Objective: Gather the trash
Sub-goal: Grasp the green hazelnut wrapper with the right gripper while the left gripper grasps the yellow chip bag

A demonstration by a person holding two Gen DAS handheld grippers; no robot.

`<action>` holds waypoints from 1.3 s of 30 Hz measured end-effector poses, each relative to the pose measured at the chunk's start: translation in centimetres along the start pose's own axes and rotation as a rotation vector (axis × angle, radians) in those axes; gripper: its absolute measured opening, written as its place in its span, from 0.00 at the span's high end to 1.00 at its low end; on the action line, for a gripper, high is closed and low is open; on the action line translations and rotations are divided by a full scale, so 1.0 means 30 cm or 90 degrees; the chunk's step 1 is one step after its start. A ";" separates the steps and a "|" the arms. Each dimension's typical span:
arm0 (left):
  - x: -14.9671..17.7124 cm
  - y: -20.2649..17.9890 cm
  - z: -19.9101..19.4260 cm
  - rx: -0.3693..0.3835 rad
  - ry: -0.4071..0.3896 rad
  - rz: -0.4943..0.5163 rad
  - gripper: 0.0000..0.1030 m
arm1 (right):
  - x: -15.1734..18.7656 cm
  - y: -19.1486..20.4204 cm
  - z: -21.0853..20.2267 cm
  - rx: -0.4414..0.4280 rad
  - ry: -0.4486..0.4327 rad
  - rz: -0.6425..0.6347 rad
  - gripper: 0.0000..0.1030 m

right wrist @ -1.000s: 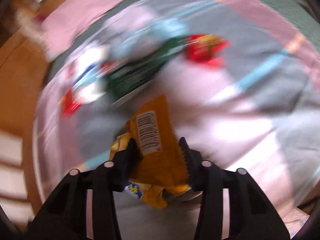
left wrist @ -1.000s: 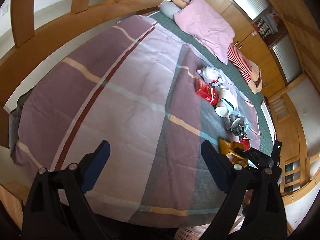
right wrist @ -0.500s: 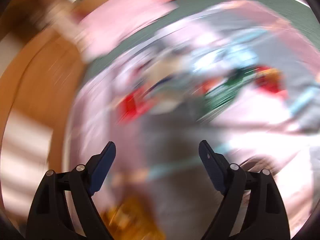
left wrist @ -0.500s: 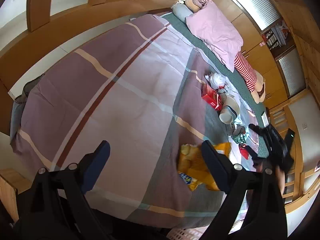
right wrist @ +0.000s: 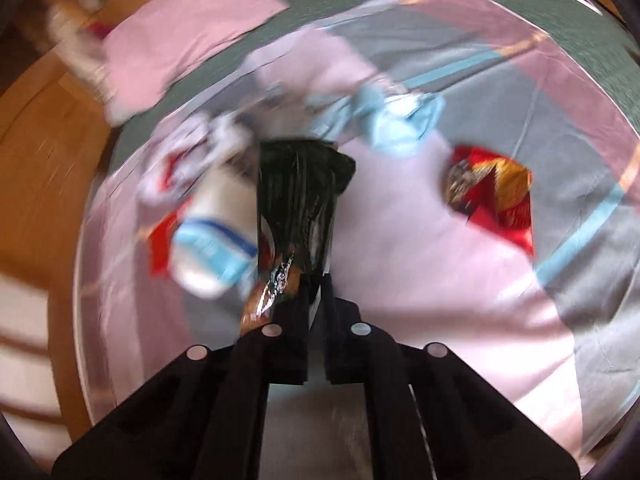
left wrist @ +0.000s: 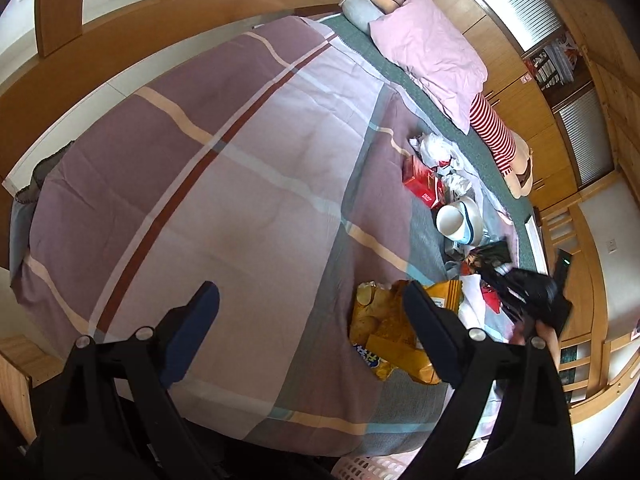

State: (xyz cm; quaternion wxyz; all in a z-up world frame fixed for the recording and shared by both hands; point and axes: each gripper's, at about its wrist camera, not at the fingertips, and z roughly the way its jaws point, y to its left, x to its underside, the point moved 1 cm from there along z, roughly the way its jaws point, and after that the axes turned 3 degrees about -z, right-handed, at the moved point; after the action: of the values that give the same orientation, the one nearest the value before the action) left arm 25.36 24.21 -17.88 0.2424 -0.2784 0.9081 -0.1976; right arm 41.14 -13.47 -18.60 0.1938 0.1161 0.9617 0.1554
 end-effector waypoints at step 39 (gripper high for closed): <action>0.114 -0.263 0.222 0.047 0.106 0.191 0.04 | 0.305 0.034 -0.120 0.185 0.002 -0.215 0.77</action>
State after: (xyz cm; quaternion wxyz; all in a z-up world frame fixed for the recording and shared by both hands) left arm 29.76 14.60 -20.47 0.2035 -0.1132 0.9486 -0.2145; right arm 31.63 -10.84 -18.18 0.1965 -0.0202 0.9801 -0.0190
